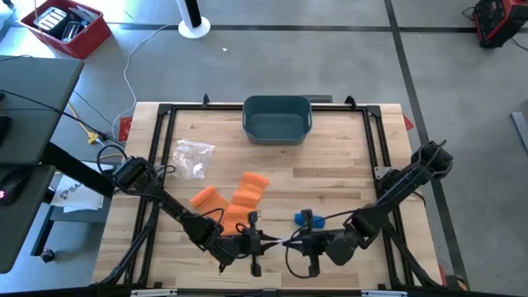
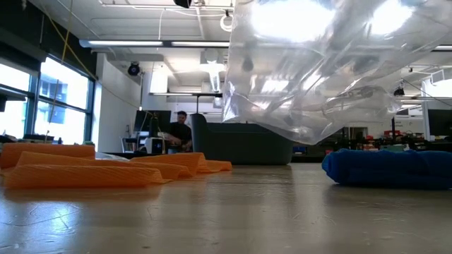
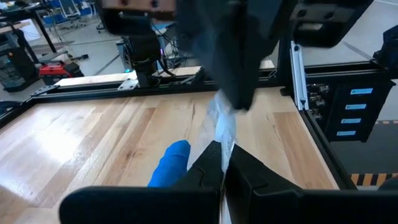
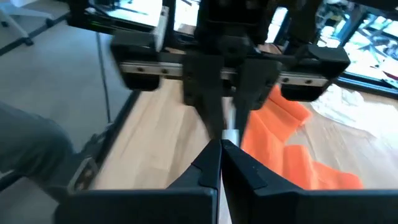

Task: Roll bandage
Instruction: Put the rolled blue bandage into the right transparent zip bag

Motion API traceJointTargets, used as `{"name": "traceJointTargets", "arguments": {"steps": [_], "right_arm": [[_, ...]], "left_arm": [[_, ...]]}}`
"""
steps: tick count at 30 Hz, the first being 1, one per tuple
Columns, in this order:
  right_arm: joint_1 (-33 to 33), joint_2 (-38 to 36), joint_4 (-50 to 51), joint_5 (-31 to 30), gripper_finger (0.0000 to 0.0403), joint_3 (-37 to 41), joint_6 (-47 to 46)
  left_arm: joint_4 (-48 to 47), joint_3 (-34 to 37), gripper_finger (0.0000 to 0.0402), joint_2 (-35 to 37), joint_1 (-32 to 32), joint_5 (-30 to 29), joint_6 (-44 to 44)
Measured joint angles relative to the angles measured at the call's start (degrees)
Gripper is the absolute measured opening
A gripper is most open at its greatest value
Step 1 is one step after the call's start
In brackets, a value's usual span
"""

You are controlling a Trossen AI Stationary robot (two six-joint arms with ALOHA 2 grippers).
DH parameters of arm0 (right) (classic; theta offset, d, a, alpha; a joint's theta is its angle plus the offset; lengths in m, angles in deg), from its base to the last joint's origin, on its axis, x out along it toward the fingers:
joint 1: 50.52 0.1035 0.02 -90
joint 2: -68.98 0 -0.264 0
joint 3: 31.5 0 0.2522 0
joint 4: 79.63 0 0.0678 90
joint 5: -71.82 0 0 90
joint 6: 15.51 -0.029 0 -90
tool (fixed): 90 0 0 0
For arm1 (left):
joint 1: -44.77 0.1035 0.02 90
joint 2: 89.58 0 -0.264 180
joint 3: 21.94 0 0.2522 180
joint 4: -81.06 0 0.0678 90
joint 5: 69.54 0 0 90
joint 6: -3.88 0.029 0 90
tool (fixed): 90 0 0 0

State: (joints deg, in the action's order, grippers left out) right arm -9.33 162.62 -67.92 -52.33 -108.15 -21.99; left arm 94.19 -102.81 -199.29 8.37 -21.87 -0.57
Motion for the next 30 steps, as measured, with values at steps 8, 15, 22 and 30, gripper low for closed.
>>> {"name": "traceJointTargets", "arguments": {"steps": [8, 15, 22, 30], "right_arm": [[-0.7, 2.9, -4.4, -2.1, 0.0004, 0.0, 2.5], [-0.4, 3.0, -7.6, -3.7, 0.0004, 0.0, 5.8], [3.0, 2.1, -7.4, -10.6, 0.0004, 0.0, 10.2], [6.4, -0.1, 3.2, -11.4, 0.0021, 0.0, 3.1]], "left_arm": [[-0.3, 0.0, 0.0, 0.0, 0.0, -0.5, 0.0], [0.1, 0.0, 0.0, 0.0, 0.0, 0.0, -0.1], [0.1, 0.0, 0.0, 0.0, 0.0, 0.0, -0.4], [-0.1, 0.0, 0.0, 0.0, 0.0, 0.0, -0.4]]}}
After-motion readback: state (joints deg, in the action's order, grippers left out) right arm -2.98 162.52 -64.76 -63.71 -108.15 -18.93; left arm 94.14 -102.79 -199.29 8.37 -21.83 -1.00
